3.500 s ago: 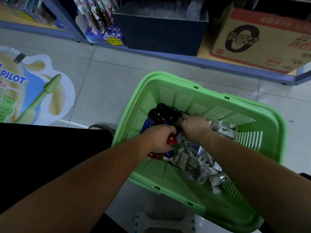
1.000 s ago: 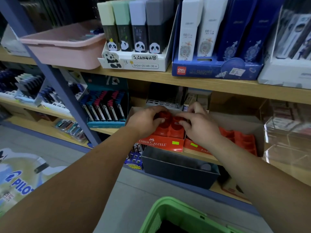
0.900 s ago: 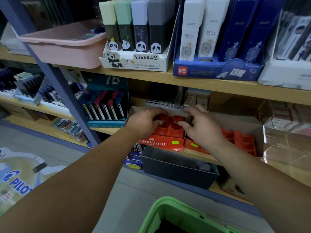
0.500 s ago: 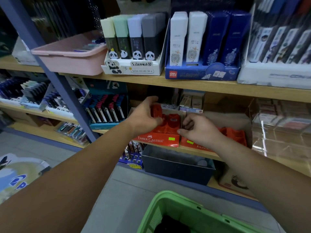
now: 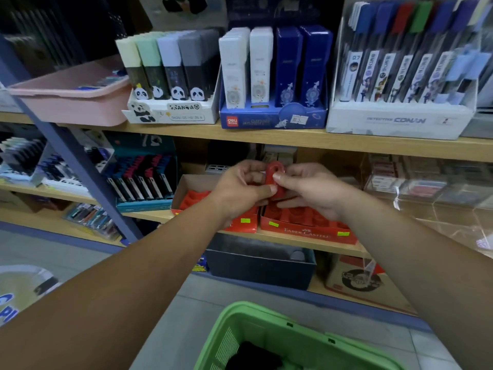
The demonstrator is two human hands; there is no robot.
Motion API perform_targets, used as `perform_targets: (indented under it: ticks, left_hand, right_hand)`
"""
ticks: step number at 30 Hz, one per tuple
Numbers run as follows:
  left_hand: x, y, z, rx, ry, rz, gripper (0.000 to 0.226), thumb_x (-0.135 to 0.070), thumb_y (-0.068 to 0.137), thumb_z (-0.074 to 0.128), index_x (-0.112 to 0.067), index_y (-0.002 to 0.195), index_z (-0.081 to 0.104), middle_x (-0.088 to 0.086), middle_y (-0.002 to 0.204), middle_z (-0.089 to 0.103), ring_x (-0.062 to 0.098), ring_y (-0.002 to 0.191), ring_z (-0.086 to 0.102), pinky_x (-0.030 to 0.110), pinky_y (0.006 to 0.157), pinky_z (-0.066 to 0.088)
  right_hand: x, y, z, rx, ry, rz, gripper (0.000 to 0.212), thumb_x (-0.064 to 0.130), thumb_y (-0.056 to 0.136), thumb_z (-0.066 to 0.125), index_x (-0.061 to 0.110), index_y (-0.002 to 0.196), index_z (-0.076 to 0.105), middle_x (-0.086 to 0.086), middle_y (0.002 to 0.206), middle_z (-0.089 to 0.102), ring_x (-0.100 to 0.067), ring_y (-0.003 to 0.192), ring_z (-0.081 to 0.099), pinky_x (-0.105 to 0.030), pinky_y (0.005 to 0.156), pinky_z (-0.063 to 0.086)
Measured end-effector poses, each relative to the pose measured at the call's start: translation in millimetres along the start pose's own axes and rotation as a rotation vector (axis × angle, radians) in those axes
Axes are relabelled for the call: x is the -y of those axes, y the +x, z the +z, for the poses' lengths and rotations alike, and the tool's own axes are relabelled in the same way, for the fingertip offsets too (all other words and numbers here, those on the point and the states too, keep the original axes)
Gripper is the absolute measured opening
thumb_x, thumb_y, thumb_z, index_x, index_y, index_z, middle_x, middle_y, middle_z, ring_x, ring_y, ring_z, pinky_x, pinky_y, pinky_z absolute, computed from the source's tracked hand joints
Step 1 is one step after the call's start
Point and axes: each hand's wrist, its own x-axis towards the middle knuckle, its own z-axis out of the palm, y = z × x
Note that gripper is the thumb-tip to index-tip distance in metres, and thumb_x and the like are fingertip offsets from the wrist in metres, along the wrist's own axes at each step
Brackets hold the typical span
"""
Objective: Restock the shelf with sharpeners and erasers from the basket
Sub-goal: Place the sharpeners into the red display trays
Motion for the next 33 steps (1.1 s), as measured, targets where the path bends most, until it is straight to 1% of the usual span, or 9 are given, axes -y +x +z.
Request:
perform_targets:
  ticks: [2, 5, 9, 11, 16, 20, 25, 28, 33]
  left_hand:
    - [10, 5, 0, -0.071, 0.371, 0.082, 0.029, -0.011, 0.088, 0.079, -0.018, 0.113, 0.066, -0.006, 0.097, 0.071, 0.003, 0.081, 0.068, 0.018, 0.074, 0.056]
    - [25, 0, -5, 0.062, 0.803, 0.12, 0.009, -0.028, 0.087, 0.079, -0.027, 0.096, 0.075, -0.013, 0.099, 0.069, 0.005, 0.089, 0.066, 0.031, 0.085, 0.056]
    - [37, -8, -10, 0.182, 1.005, 0.183, 0.021, -0.032, 0.093, 0.074, -0.026, 0.113, 0.076, -0.011, 0.121, 0.054, 0.01, 0.107, 0.057, 0.033, 0.094, 0.051]
    - [38, -10, -10, 0.199, 1.078, 0.2, 0.019, -0.032, 0.095, 0.07, -0.029, 0.113, 0.074, -0.012, 0.121, 0.047, 0.01, 0.106, 0.055, 0.03, 0.089, 0.05]
    - [49, -13, -13, 0.186, 0.854, 0.159, 0.005, -0.027, 0.094, 0.074, -0.031, 0.095, 0.076, -0.02, 0.11, 0.046, 0.005, 0.104, 0.054, 0.029, 0.095, 0.051]
    - [50, -14, -15, 0.121, 0.708, 0.122, 0.017, -0.024, 0.095, 0.072, -0.028, 0.112, 0.073, -0.016, 0.117, 0.052, 0.005, 0.099, 0.057, 0.021, 0.089, 0.05]
    - [42, -18, -18, 0.082, 0.661, 0.081, 0.033, -0.019, 0.095, 0.072, -0.025, 0.128, 0.065, -0.01, 0.124, 0.055, 0.003, 0.089, 0.06, 0.018, 0.084, 0.052]
    - [30, -30, -26, -0.002, 0.683, 0.101, 0.021, -0.019, 0.095, 0.071, -0.025, 0.114, 0.068, -0.013, 0.103, 0.061, -0.002, 0.08, 0.056, 0.004, 0.067, 0.042]
    - [33, -71, -18, 0.018, 0.658, 0.077, 0.013, -0.016, 0.092, 0.073, -0.024, 0.082, 0.068, -0.011, 0.076, 0.064, -0.003, 0.063, 0.056, 0.008, 0.058, 0.039]
  right_hand:
    - [-5, 5, -5, -0.075, -0.007, 0.005, 0.035, 0.021, 0.103, 0.064, 0.015, 0.138, 0.061, -0.015, 0.124, 0.071, -0.028, 0.1, 0.077, -0.042, 0.086, 0.065]
    - [-16, 7, -12, -0.142, -0.364, 0.018, 0.041, 0.016, 0.106, 0.059, 0.029, 0.144, 0.054, -0.008, 0.124, 0.067, -0.023, 0.095, 0.075, -0.035, 0.079, 0.065]
    - [-27, 21, -14, -0.376, -0.496, -0.074, 0.043, 0.013, 0.088, 0.08, 0.029, 0.125, 0.065, -0.001, 0.124, 0.069, -0.025, 0.109, 0.07, -0.046, 0.095, 0.06]
    - [-25, 25, -12, -0.451, -0.463, -0.094, 0.036, 0.014, 0.085, 0.084, 0.029, 0.115, 0.069, 0.0, 0.119, 0.071, -0.022, 0.11, 0.067, -0.04, 0.097, 0.057]
    - [-34, 34, 0, -0.441, -0.743, -0.229, 0.03, 0.016, 0.09, 0.079, 0.03, 0.116, 0.074, -0.001, 0.126, 0.062, -0.024, 0.117, 0.06, -0.045, 0.104, 0.052]
    - [-42, 38, 8, -0.303, -1.013, -0.321, 0.034, 0.016, 0.094, 0.074, 0.025, 0.127, 0.073, 0.0, 0.125, 0.054, -0.023, 0.117, 0.056, -0.039, 0.102, 0.051]
    - [-35, 30, 10, -0.408, -1.021, -0.295, 0.03, 0.034, 0.092, 0.076, 0.035, 0.12, 0.067, 0.004, 0.122, 0.066, -0.02, 0.11, 0.064, -0.045, 0.089, 0.059]
    - [-20, 5, 13, -0.465, -1.155, -0.375, 0.023, 0.048, 0.094, 0.07, 0.033, 0.111, 0.068, 0.007, 0.107, 0.067, -0.017, 0.098, 0.065, -0.036, 0.076, 0.056]
    - [-16, -63, 40, -0.287, -1.069, -0.426, 0.029, 0.054, 0.093, 0.066, 0.03, 0.077, 0.065, 0.012, 0.073, 0.065, -0.009, 0.073, 0.063, -0.031, 0.062, 0.052]
